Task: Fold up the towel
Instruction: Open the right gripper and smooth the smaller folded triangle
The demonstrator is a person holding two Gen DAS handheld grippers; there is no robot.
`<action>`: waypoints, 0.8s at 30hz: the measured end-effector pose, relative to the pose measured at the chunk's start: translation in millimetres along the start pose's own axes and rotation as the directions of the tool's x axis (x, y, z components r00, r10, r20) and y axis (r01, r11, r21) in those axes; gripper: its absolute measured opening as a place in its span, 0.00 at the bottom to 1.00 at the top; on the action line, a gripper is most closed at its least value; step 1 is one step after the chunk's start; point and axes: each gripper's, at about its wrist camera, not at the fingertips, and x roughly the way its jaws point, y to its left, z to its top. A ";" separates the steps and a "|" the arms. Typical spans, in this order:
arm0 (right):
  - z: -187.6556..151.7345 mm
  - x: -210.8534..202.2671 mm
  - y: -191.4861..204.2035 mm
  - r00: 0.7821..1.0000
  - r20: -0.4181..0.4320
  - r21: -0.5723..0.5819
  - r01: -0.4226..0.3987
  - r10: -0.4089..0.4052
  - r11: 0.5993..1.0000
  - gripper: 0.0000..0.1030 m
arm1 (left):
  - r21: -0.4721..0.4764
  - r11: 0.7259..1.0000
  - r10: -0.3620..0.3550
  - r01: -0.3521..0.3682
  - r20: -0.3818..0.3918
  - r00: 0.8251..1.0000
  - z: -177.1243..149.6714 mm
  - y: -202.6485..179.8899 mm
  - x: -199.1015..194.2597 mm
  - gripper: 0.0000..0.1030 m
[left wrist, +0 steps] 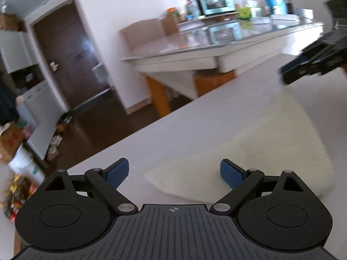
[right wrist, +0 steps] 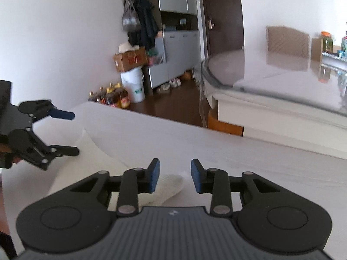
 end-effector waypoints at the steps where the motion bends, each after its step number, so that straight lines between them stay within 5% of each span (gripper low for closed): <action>1: -0.6 2.1 3.0 1.000 -0.009 -0.010 -0.007 0.007 1.000 0.34 | -0.003 1.000 0.008 -0.008 -0.012 1.000 -0.6 1.7 2.4 0.92; 11: -14.9 27.8 21.4 0.993 -0.115 -0.115 -0.013 0.000 0.993 0.33 | -0.045 0.999 0.006 -0.008 -0.048 0.999 -5.1 11.1 9.0 0.94; 18: -18.6 21.7 25.1 0.993 -0.116 -0.117 -0.008 -0.006 0.993 0.33 | -0.107 0.990 0.082 -0.087 -0.056 0.995 -4.9 26.7 11.0 0.94; 24: -19.8 19.7 27.6 0.993 -0.114 -0.119 0.000 -0.013 0.993 0.33 | -0.071 0.983 0.163 -0.171 -0.100 0.982 -10.8 28.9 17.3 0.94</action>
